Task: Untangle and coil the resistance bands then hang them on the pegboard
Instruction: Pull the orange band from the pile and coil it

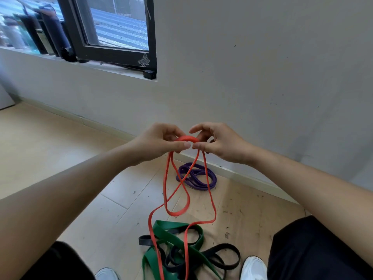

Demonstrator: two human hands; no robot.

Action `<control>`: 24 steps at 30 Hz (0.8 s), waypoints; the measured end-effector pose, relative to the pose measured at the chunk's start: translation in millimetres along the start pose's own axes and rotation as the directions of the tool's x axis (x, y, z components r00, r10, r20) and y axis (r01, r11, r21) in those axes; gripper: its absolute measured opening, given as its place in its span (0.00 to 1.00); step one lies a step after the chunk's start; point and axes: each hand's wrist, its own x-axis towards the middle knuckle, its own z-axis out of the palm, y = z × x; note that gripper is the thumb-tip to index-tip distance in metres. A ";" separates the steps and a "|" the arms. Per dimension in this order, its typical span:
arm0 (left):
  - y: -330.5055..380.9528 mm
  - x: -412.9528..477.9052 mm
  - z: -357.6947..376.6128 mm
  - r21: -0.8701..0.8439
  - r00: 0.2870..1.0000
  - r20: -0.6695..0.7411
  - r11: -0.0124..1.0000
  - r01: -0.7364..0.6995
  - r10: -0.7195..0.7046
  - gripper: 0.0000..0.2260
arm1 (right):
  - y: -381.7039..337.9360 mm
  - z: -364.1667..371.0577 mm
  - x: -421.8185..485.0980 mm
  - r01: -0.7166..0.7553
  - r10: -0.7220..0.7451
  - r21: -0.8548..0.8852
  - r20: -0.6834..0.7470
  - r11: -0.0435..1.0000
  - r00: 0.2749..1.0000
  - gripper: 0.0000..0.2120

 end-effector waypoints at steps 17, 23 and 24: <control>5.2 -4.8 -43.7 -0.375 0.943 -0.331 0.912 -0.166 0.036 0.12 | 18.2 -9.8 1.8 -0.238 0.189 0.115 0.325 0.964 0.927 0.05; -29.3 -13.1 -61.2 -0.261 0.972 -0.217 0.965 0.029 -0.088 0.14 | 22.7 -31.4 -6.8 -0.243 0.205 0.169 0.216 0.955 0.955 0.06; -32.8 -14.0 -61.8 -0.237 0.977 -0.187 0.970 0.058 -0.104 0.15 | 21.5 -34.0 -7.6 -0.235 0.198 0.205 0.188 0.950 0.962 0.07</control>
